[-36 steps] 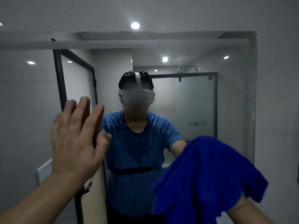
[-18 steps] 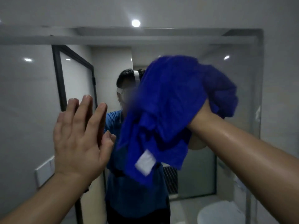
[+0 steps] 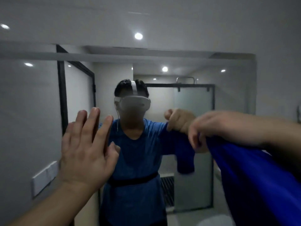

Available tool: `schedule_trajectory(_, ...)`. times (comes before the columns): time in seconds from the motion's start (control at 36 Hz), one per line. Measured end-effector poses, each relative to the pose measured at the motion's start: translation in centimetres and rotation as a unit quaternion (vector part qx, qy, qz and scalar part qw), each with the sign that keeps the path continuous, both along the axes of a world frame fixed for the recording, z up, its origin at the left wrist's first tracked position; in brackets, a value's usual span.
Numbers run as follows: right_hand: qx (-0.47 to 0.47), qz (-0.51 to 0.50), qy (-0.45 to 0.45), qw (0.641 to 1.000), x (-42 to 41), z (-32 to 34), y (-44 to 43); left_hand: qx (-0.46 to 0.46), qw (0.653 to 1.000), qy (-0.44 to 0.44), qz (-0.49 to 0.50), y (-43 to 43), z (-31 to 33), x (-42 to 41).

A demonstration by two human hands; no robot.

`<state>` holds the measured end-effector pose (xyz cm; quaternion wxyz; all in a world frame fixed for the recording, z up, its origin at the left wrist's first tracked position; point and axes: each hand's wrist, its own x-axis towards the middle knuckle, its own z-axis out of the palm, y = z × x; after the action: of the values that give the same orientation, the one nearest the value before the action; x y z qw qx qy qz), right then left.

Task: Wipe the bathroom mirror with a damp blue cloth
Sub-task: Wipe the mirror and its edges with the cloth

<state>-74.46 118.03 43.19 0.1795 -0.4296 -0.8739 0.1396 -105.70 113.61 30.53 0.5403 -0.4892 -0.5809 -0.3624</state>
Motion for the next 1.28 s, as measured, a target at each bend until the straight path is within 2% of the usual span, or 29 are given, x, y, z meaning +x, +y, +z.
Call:
schedule_trajectory(0.03, 0.079, 0.001, 0.094, 0.992, 0.3, 0.2, 0.4, 0.002, 1.000, 0.000, 0.000, 0.0, 0.0, 0.0)
schedule_trajectory(0.08, 0.209, -0.068, 0.263, 0.939, 0.9, -0.1, 1.6, 0.001, 1.000, -0.002, 0.002, -0.1, -0.1, 0.0)
schedule_trajectory(0.11, 0.246, -0.097, 0.312, 0.913, 1.1, -0.4, 2.5, -0.001, 1.000, -0.005, 0.002, -0.2, -0.2, 0.0)
schedule_trajectory(0.17, 0.287, -0.088, 0.384, 0.873, 1.1, -0.8, 4.2, -0.007, 1.000, -0.009, 0.003, -0.2, -0.2, 0.0)
schedule_trajectory(0.22, 0.352, -0.057, 0.450, 0.819, 0.3, -0.7, 4.6, -0.007, 1.000, -0.007, 0.002, -0.2, -0.1, 0.0)
schedule_trajectory(0.28, 0.446, -0.049, 0.462, 0.765, -1.4, -1.1, 5.6, -0.002, 1.000, -0.008, -0.001, -0.2, 0.0, 0.1)
schedule_trajectory(0.31, 0.479, -0.064, 0.446, 0.753, -2.4, -1.5, 6.0, 0.001, 1.000, -0.006, -0.003, -0.2, 0.0, 0.1)
schedule_trajectory(0.42, 0.480, -0.115, 0.442, 0.749, -5.6, -3.3, 7.5, 0.012, 1.000, 0.006, -0.010, 0.0, -0.1, 0.0)
schedule_trajectory(0.47, 0.489, -0.114, 0.412, 0.760, -6.8, -4.6, 7.4, 0.011, 1.000, 0.004, -0.009, 0.1, 0.0, 0.0)
schedule_trajectory(0.56, 0.516, -0.033, 0.304, 0.800, -8.7, -8.2, 6.8, 0.008, 1.000, -0.003, -0.006, 0.2, 0.1, -0.1)
schedule_trajectory(0.64, 0.543, 0.027, 0.201, 0.815, -8.7, -12.2, 7.0, 0.009, 1.000, -0.003, -0.011, 0.3, 0.0, -0.3)
schedule_trajectory(0.72, 0.528, -0.011, 0.205, 0.824, -5.3, -12.3, 8.7, 0.011, 1.000, -0.002, -0.014, 0.5, -0.1, -0.1)
schedule_trajectory(0.81, 0.486, -0.118, 0.258, 0.827, -0.4, -8.8, 10.9, 0.024, 1.000, 0.010, -0.016, 0.7, -0.3, -0.1)
schedule_trajectory(0.92, 0.423, -0.248, 0.324, 0.809, 2.3, -1.4, 12.3, 0.035, 0.999, 0.021, -0.014, 0.9, 0.1, -0.4)
schedule_trajectory(1.06, 0.462, -0.261, 0.352, 0.771, -1.5, 6.2, 11.3, 0.029, 0.999, 0.006, -0.016, 0.9, -0.2, -0.1)
schedule_trajectory(1.17, 0.513, -0.223, 0.359, 0.748, -7.7, 8.4, 8.3, 0.015, 1.000, -0.001, -0.008, 0.7, -0.2, -0.2)
schedule_trajectory(1.28, 0.602, -0.080, 0.371, 0.702, -12.5, 5.8, 5.1, 0.008, 1.000, -0.002, -0.008, 0.7, -0.1, -0.5)
